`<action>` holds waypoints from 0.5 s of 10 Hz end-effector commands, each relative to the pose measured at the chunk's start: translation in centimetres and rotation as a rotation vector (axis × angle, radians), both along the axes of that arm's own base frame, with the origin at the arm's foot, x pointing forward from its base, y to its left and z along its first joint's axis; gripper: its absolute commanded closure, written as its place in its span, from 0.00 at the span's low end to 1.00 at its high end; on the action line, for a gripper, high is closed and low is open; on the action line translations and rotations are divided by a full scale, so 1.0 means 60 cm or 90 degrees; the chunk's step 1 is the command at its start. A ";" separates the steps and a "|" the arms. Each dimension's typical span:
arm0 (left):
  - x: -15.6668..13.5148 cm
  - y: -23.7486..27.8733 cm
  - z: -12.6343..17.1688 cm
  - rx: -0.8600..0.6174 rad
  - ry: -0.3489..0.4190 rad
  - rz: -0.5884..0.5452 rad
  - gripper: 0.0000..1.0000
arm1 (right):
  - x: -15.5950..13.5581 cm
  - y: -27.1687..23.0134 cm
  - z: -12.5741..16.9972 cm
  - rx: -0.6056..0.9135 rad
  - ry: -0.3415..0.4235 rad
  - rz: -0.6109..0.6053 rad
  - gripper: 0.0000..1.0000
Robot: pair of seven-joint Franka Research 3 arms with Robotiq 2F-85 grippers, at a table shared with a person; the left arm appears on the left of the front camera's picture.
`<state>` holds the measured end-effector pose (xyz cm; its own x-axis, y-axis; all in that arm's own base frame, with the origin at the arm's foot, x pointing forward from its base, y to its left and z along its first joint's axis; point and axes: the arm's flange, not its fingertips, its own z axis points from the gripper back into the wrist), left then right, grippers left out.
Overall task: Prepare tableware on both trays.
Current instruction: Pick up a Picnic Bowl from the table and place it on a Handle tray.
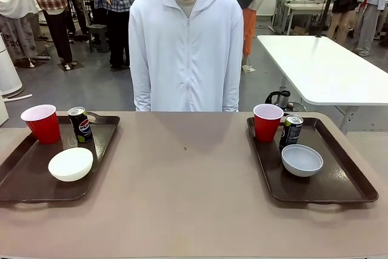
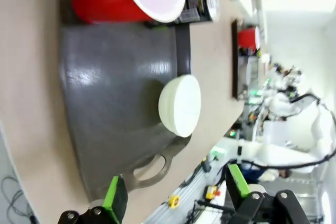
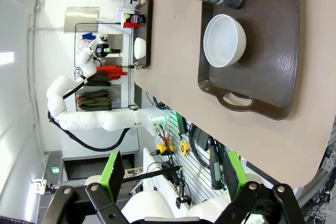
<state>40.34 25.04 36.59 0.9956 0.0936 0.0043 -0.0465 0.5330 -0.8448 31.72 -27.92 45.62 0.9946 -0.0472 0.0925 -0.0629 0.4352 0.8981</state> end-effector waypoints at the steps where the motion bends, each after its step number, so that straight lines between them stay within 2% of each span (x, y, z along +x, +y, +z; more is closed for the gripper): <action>1: 0.005 0.022 0.017 -0.025 -0.024 0.042 0.00 | -0.002 0.002 0.002 0.005 -0.004 0.000 0.01; 5: 0.001 0.039 0.050 -0.006 -0.035 0.069 0.00 | -0.002 0.002 0.002 0.005 -0.004 0.000 0.01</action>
